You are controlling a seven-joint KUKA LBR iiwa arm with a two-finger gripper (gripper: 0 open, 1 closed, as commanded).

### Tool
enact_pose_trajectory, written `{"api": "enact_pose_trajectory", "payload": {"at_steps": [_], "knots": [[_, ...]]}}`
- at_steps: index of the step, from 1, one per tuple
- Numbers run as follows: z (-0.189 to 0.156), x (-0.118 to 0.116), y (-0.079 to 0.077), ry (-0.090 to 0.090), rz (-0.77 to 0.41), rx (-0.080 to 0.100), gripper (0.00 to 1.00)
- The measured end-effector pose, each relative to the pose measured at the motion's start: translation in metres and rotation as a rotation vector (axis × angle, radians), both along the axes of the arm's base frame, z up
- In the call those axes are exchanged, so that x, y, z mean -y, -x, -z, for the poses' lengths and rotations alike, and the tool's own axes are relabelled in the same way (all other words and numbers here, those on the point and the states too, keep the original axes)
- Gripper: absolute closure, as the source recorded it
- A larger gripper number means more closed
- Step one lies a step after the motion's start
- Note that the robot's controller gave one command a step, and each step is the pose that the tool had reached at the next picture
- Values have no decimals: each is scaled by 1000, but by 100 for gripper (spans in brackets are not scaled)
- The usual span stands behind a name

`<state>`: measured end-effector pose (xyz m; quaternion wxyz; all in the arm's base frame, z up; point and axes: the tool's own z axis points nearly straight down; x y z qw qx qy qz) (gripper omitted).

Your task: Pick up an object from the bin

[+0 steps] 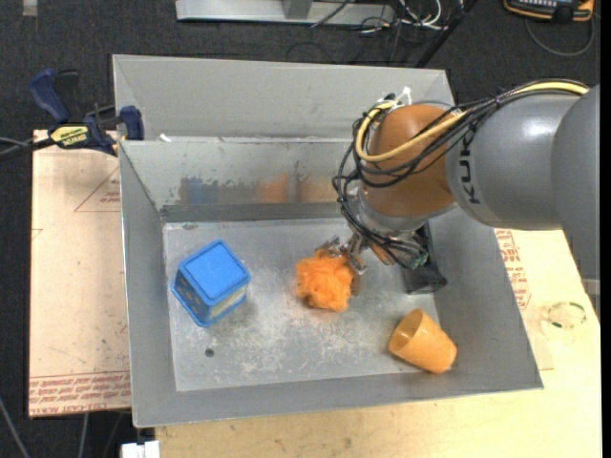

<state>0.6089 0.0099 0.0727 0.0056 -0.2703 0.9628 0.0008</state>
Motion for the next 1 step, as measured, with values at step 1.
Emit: {"api": "enact_pose_trajectory", "payload": {"at_steps": [1], "knots": [[-7,0,2,0,0,-6,100]]}}
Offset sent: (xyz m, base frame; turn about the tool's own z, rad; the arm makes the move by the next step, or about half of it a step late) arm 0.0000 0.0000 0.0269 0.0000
